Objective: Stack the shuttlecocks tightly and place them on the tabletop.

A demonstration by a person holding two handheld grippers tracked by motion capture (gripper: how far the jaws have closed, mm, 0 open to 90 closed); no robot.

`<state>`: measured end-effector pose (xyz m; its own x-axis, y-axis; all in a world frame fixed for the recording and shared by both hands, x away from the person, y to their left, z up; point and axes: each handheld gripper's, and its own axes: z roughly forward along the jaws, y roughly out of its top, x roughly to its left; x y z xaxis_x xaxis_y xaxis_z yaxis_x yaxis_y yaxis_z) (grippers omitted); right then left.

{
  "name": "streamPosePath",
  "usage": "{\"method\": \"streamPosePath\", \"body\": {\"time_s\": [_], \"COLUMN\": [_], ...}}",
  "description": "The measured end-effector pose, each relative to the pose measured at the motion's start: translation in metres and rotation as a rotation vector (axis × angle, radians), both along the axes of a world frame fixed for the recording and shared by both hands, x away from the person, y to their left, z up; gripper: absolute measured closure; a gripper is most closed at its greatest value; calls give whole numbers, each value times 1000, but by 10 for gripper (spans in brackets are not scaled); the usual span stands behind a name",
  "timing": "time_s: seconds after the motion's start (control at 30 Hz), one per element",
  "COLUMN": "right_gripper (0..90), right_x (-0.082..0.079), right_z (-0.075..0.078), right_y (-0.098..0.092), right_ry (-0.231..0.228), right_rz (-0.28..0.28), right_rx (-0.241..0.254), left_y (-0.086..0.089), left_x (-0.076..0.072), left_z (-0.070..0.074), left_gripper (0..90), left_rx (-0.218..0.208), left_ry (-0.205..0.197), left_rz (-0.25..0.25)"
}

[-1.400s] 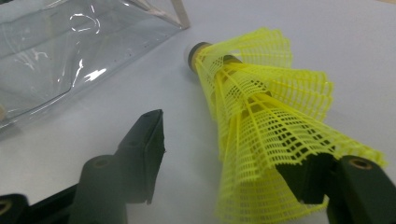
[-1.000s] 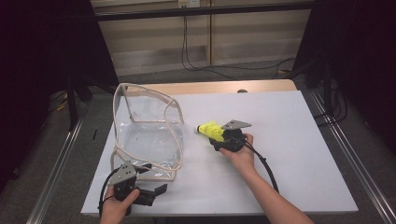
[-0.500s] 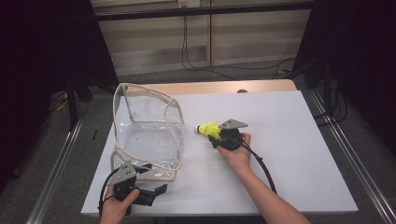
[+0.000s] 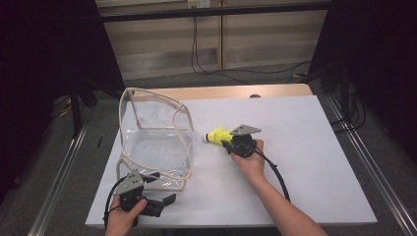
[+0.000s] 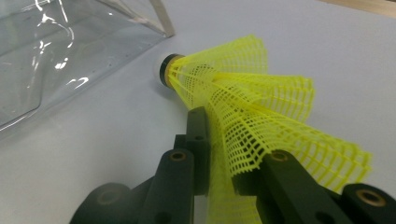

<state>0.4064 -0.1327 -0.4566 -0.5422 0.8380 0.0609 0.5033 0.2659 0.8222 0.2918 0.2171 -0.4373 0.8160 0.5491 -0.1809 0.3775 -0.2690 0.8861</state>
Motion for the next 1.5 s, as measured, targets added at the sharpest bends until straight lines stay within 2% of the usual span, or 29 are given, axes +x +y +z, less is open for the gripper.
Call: {"method": "streamPosePath", "body": {"time_s": [0.1,0.3,0.47,0.8,0.97,1.07,1.17,1.27,1.3,1.5], "right_gripper": [829,831,827,747,639,629,651,791,813,839], "right_x": [-5,-14,-21,-22,-22,-22,-20,-18,-16,-15], "right_z": [3,11,12,7,5,4,3,3,3,5], "right_y": [-4,-14,-17,-6,2,6,9,11,11,6], "right_ry": [0,14,39,36,22,6,-13,-25,-20,8], "right_rz": [28,64,104,116,102,102,82,69,67,92], "right_rx": [-5,15,0,42,37,14,-7,-27,-14,9], "left_y": [0,-1,-1,-1,-1,-1,-1,-1,-1,-1], "left_x": [0,-1,-1,-1,-1,-1,0,-1,-1,-1], "left_z": [0,0,0,0,0,0,0,0,0,-1], "left_gripper": [23,23,23,22,23,23,22,22,22,25], "left_rx": [1,4,9,8,7,6,5,7,5,-1], "left_ry": [-1,-2,-3,-2,-3,-3,-2,-4,-3,-4], "left_rz": [1,4,9,2,1,2,2,2,3,5]}}
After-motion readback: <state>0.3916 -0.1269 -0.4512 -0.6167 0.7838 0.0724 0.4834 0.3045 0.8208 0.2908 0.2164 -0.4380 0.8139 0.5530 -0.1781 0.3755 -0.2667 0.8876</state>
